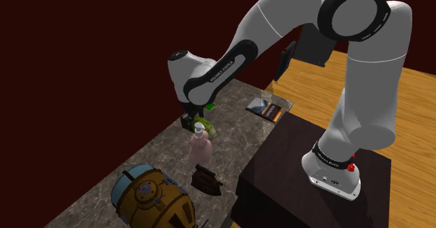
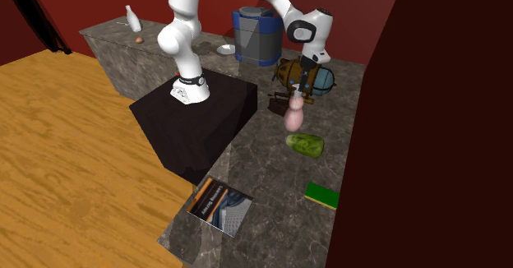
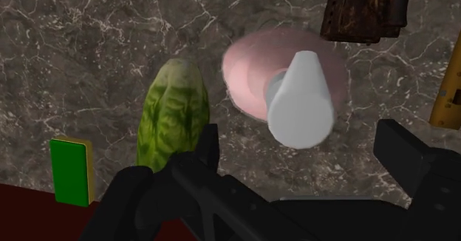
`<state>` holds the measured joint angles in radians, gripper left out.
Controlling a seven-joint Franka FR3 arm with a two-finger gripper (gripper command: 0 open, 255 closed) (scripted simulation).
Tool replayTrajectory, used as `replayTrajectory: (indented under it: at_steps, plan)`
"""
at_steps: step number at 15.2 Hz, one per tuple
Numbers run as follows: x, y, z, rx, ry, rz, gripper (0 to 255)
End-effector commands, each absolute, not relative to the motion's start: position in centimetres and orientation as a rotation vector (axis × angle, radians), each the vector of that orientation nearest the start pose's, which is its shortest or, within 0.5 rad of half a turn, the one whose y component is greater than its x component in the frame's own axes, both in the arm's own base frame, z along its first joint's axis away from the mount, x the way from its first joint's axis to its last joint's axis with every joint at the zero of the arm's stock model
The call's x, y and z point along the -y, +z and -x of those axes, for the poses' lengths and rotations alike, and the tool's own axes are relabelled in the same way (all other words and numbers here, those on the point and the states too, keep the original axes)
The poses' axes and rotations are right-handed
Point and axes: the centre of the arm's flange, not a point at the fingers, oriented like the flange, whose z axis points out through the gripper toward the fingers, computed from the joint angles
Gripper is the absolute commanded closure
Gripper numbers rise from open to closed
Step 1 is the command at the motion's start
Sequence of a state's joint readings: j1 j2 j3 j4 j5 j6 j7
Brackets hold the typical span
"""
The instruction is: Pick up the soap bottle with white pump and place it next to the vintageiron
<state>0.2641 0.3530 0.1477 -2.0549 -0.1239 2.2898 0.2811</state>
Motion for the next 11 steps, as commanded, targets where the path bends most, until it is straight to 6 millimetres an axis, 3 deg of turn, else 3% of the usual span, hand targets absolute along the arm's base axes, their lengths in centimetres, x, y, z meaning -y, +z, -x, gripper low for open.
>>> replayTrajectory:
  at_steps: [1,3,11]
  plan:
    - [-23.0,27.6,-53.4,0.339,0.150,3.193,0]
    - [-23.2,30.0,-53.6,0.339,0.150,3.193,0]
    - [-23.2,30.0,-53.6,0.339,0.150,3.193,0]
